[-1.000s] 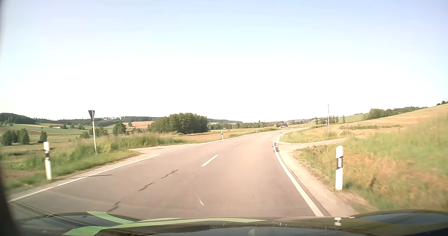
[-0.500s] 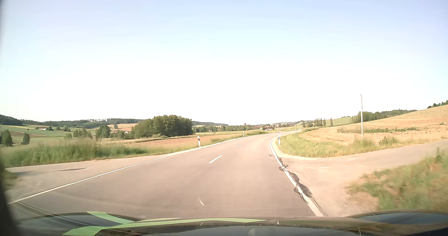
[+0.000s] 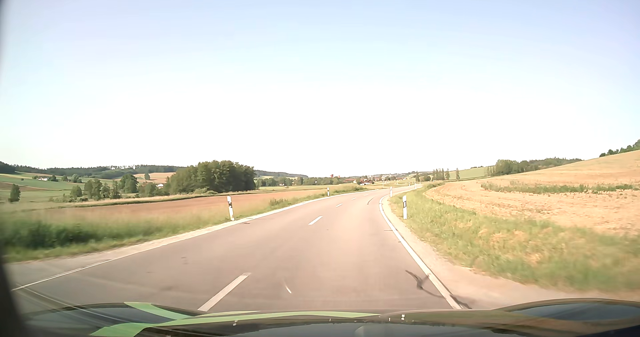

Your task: Follow the waypoints while adhering to traffic rules and regulations

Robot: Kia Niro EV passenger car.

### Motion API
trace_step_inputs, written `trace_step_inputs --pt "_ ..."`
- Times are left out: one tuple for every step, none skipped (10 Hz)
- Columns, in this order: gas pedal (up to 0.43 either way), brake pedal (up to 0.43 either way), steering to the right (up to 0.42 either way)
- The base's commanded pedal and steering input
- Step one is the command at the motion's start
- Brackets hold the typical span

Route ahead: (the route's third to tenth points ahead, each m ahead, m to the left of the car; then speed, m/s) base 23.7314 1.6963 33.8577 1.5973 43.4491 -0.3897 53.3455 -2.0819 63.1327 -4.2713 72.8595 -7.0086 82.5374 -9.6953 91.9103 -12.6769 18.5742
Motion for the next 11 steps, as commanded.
trace_step_inputs --pt "0.189 0.0 0.023" --pt "0.189 0.0 0.021" --pt "0.177 0.0 0.017" --pt "0.15 0.0 0.013" --pt "0.13 0.0 0.012" --pt "0.13 0.0 0.012" --pt "0.138 0.0 0.012" --pt "0.138 0.0 0.012" --pt "0.138 0.0 0.012" --pt "0.138 0.0 0.012" --pt "0.118 0.0 0.012"
